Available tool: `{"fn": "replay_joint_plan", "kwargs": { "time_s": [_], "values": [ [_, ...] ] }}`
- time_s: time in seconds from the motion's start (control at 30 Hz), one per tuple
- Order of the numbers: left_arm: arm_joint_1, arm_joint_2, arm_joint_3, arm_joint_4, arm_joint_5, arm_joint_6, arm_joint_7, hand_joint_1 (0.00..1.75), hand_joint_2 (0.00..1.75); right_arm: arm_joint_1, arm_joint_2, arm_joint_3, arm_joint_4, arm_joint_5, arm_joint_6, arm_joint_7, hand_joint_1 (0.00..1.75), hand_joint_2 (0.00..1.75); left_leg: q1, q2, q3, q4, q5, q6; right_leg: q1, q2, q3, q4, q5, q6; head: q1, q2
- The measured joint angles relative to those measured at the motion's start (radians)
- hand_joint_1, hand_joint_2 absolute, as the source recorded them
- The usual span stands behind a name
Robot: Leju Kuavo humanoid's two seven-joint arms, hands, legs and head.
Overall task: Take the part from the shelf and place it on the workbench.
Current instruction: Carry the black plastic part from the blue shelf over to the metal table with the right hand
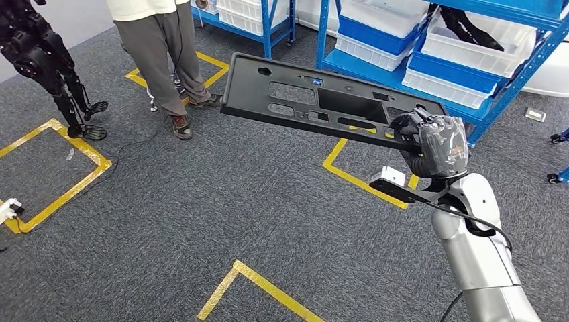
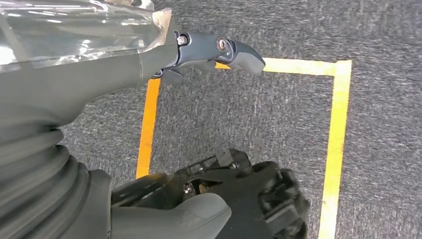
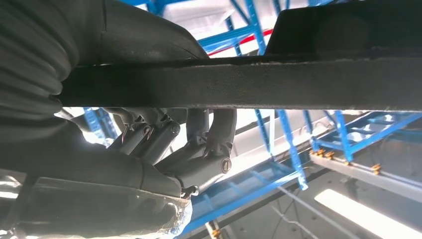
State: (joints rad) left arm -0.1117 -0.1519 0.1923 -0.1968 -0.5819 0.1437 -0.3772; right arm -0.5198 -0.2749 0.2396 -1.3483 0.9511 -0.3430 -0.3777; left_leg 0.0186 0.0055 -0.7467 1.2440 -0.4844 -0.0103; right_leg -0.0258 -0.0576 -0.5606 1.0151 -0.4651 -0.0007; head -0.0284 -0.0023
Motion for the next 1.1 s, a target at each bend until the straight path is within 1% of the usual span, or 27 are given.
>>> {"fn": "replay_joint_plan", "kwargs": {
  "time_s": [0.03, 0.1, 0.13, 0.2, 0.23, 0.3, 0.37, 0.43, 0.47, 0.5, 0.53, 0.6, 0.63, 0.67, 0.7, 0.73, 0.77, 0.8, 0.83, 0.87, 0.9, 0.93, 0.97, 1.0, 1.03, 1.07, 1.1],
  "values": [
    [-0.001, 0.000, 0.000, 0.000, -0.002, -0.001, 0.001, 0.00, 1.75, 0.003, -0.004, -0.004, -0.004, -0.002, 0.000, 0.000, 1.73, 1.75, 0.001, 0.015, 0.039, -0.070, 0.030, 0.000, 0.000, -0.009, 0.001, 0.000, -0.001, 0.002, 0.000, 0.000],
    [-0.006, -0.002, 0.000, 0.000, -0.005, -0.002, 0.003, 0.00, 1.75, 0.007, -0.013, -0.011, -0.015, -0.004, -0.001, 0.000, 1.73, 1.75, -0.002, 0.045, 0.102, -0.184, 0.066, 0.006, 0.007, -0.025, 0.002, 0.001, -0.005, 0.010, 0.001, 0.000],
    [-0.009, -0.003, 0.000, 0.000, -0.005, -0.002, 0.003, 0.00, 1.75, 0.008, -0.017, -0.014, -0.019, -0.005, -0.001, 0.000, 1.73, 1.75, -0.005, 0.050, 0.112, -0.207, 0.069, 0.012, 0.011, -0.032, 0.003, 0.000, -0.007, 0.017, 0.002, 0.000],
    [-0.011, -0.006, 0.000, -0.001, -0.006, -0.003, 0.004, 0.00, 1.75, 0.008, -0.023, -0.018, -0.025, -0.006, -0.001, 0.000, 1.73, 1.75, -0.013, 0.031, 0.110, -0.213, 0.070, 0.027, 0.018, -0.048, 0.007, -0.004, -0.008, 0.031, 0.005, 0.000],
    [-0.011, -0.007, 0.000, -0.001, -0.006, -0.003, 0.004, 0.00, 1.75, 0.009, -0.024, -0.018, -0.028, -0.006, -0.002, 0.000, 1.73, 1.75, -0.014, 0.021, 0.111, -0.216, 0.072, 0.035, 0.017, -0.047, 0.006, -0.001, -0.011, 0.038, 0.005, 0.000],
    [-0.012, -0.007, 0.000, -0.001, -0.006, 0.000, 0.003, 0.00, 1.75, 0.013, -0.025, -0.019, -0.034, -0.005, -0.002, -0.001, 1.73, 1.75, -0.013, 0.003, 0.112, -0.222, 0.080, 0.053, 0.012, -0.015, -0.013, 0.039, -0.035, 0.043, 0.006, 0.000],
    [-0.015, -0.007, 0.001, -0.001, -0.005, 0.004, 0.003, 0.00, 1.75, 0.020, -0.028, -0.020, -0.038, -0.005, -0.002, -0.001, 1.73, 1.75, -0.013, -0.018, 0.110, -0.224, 0.085, 0.065, 0.010, 0.032, -0.073, 0.163, -0.092, 0.038, 0.009, 0.000],
    [-0.016, -0.007, 0.001, -0.001, -0.005, 0.007, 0.005, 0.00, 1.75, 0.028, -0.029, -0.020, -0.038, -0.003, -0.002, -0.001, 1.73, 1.75, -0.017, -0.044, 0.108, -0.224, 0.087, 0.070, 0.014, 0.051, -0.134, 0.281, -0.129, 0.037, 0.010, 0.000],
    [-0.016, -0.007, 0.002, -0.001, -0.004, 0.008, 0.007, 0.00, 1.75, 0.031, -0.028, -0.019, -0.038, -0.002, -0.002, -0.001, 1.73, 1.75, -0.020, -0.058, 0.107, -0.224, 0.089, 0.072, 0.016, 0.054, -0.140, 0.287, -0.125, 0.040, 0.010, 0.000],
    [-0.015, -0.007, 0.003, -0.001, -0.004, 0.010, 0.008, 0.00, 1.75, 0.032, -0.027, -0.019, -0.038, -0.001, -0.002, -0.001, 1.73, 1.75, -0.023, -0.072, 0.107, -0.224, 0.090, 0.073, 0.017, 0.058, -0.124, 0.251, -0.104, 0.043, 0.009, 0.000],
    [-0.015, -0.007, 0.004, -0.001, -0.003, 0.012, 0.008, 0.00, 1.75, 0.032, -0.025, -0.018, -0.038, 0.001, -0.002, -0.001, 1.73, 1.75, -0.025, -0.085, 0.107, -0.224, 0.092, 0.074, 0.019, 0.067, -0.093, 0.184, -0.076, 0.044, 0.009, 0.000],
    [-0.016, -0.009, 0.008, -0.001, -0.002, 0.014, 0.009, 0.00, 1.75, 0.029, -0.023, -0.018, -0.039, 0.003, -0.003, -0.001, 1.73, 1.75, -0.030, -0.107, 0.105, -0.222, 0.095, 0.071, 0.024, 0.105, -0.031, 0.050, -0.024, 0.036, 0.008, 0.000],
    [-0.016, -0.010, 0.010, -0.001, 0.001, 0.015, 0.008, 0.00, 1.75, 0.026, -0.021, -0.018, -0.039, 0.003, -0.004, -0.002, 1.73, 1.75, -0.031, -0.118, 0.102, -0.222, 0.098, 0.068, 0.028, 0.118, -0.013, 0.013, -0.010, 0.029, 0.008, 0.000],
    [-0.015, -0.012, 0.012, -0.001, 0.003, 0.015, 0.008, 0.00, 1.75, 0.024, -0.019, -0.017, -0.039, 0.004, -0.005, -0.002, 1.73, 1.75, -0.031, -0.128, 0.098, -0.222, 0.100, 0.064, 0.032, 0.121, -0.007, 0.000, -0.004, 0.022, 0.008, 0.000],
    [-0.014, -0.012, 0.014, -0.001, 0.006, 0.015, 0.007, 0.00, 1.75, 0.022, -0.016, -0.016, -0.039, 0.005, -0.006, -0.003, 1.73, 1.75, -0.031, -0.138, 0.095, -0.222, 0.102, 0.059, 0.034, 0.111, -0.005, -0.003, 0.000, 0.017, 0.009, 0.000],
    [-0.012, -0.012, 0.016, 0.000, 0.008, 0.016, 0.007, 0.00, 1.75, 0.020, -0.011, -0.015, -0.039, 0.005, -0.007, -0.004, 1.73, 1.75, -0.030, -0.139, 0.091, -0.219, 0.103, 0.055, 0.028, 0.098, -0.001, -0.008, 0.005, 0.011, 0.010, 0.000],
    [-0.011, -0.011, 0.018, 0.000, 0.009, 0.017, 0.006, 0.00, 1.75, 0.018, -0.006, -0.014, -0.039, 0.006, -0.008, -0.005, 1.73, 1.75, -0.031, -0.120, 0.084, -0.208, 0.095, 0.051, 0.022, 0.088, 0.002, -0.013, 0.008, 0.007, 0.009, 0.000],
    [-0.011, -0.010, 0.019, 0.000, 0.010, 0.017, 0.004, 0.00, 1.75, 0.017, 0.000, -0.013, -0.039, 0.007, -0.008, -0.006, 1.73, 1.75, -0.031, -0.093, 0.069, -0.179, 0.076, 0.045, 0.015, 0.076, 0.006, -0.018, 0.011, 0.001, 0.007, 0.000],
    [-0.011, -0.009, 0.021, -0.001, 0.011, 0.018, 0.003, 0.00, 1.75, 0.015, 0.004, -0.012, -0.039, 0.008, -0.009, -0.008, 1.73, 1.75, -0.030, -0.060, 0.047, -0.133, 0.048, 0.038, 0.011, 0.064, 0.008, -0.021, 0.012, -0.003, 0.006, 0.000],
    [-0.012, -0.008, 0.023, -0.001, 0.012, 0.018, 0.003, 0.00, 1.75, 0.013, 0.007, -0.011, -0.038, 0.009, -0.009, -0.009, 1.73, 1.75, -0.026, -0.035, 0.016, -0.072, 0.015, 0.030, 0.012, 0.053, 0.009, -0.023, 0.011, -0.007, 0.005, 0.000],
    [-0.012, -0.007, 0.024, -0.001, 0.012, 0.018, 0.002, 0.00, 1.75, 0.012, 0.010, -0.011, -0.037, 0.010, -0.010, -0.010, 1.73, 1.75, -0.019, -0.024, -0.017, -0.007, -0.013, 0.023, 0.012, 0.041, 0.009, -0.022, 0.010, -0.009, 0.004, 0.000],
    [-0.011, -0.007, 0.026, 0.000, 0.012, 0.018, 0.002, 0.00, 1.75, 0.011, 0.012, -0.011, -0.035, 0.011, -0.010, -0.010, 1.73, 1.75, -0.011, -0.019, -0.040, 0.038, -0.027, 0.016, 0.012, 0.028, 0.009, -0.022, 0.009, -0.010, 0.005, 0.000],
    [-0.010, -0.007, 0.027, 0.000, 0.012, 0.019, 0.002, 0.00, 1.75, 0.010, 0.015, -0.010, -0.033, 0.012, -0.011, -0.010, 1.73, 1.75, -0.002, -0.014, -0.050, 0.055, -0.026, 0.008, 0.009, 0.016, 0.009, -0.022, 0.007, -0.008, 0.004, 0.000],
    [-0.009, -0.006, 0.027, 0.000, 0.012, 0.019, 0.002, 0.00, 1.75, 0.010, 0.017, -0.010, -0.030, 0.013, -0.011, -0.011, 1.73, 1.75, 0.007, -0.007, -0.038, 0.031, -0.007, 0.000, 0.006, 0.005, 0.010, -0.021, 0.005, -0.005, 0.004, 0.000],
    [-0.009, -0.005, 0.029, 0.000, 0.011, 0.020, 0.003, 0.00, 1.75, 0.008, 0.019, -0.009, -0.028, 0.014, -0.011, -0.011, 1.73, 1.75, 0.015, 0.005, -0.007, -0.024, 0.023, -0.008, 0.001, -0.006, 0.012, -0.018, 0.001, 0.001, 0.004, 0.000],
    [-0.009, -0.005, 0.030, 0.000, 0.010, 0.021, 0.004, 0.00, 1.75, 0.006, 0.020, -0.008, -0.026, 0.016, -0.011, -0.012, 1.73, 1.75, 0.021, 0.029, 0.029, -0.090, 0.048, -0.016, 0.001, -0.015, 0.012, -0.013, -0.005, 0.010, 0.003, 0.000],
    [-0.009, -0.004, 0.031, -0.001, 0.009, 0.022, 0.006, 0.00, 1.75, 0.003, 0.020, -0.008, -0.025, 0.017, -0.012, -0.013, 1.73, 1.75, 0.023, 0.045, 0.060, -0.145, 0.066, -0.018, 0.003, -0.024, 0.011, -0.007, -0.012, 0.021, 0.002, 0.000]
  ]
}}
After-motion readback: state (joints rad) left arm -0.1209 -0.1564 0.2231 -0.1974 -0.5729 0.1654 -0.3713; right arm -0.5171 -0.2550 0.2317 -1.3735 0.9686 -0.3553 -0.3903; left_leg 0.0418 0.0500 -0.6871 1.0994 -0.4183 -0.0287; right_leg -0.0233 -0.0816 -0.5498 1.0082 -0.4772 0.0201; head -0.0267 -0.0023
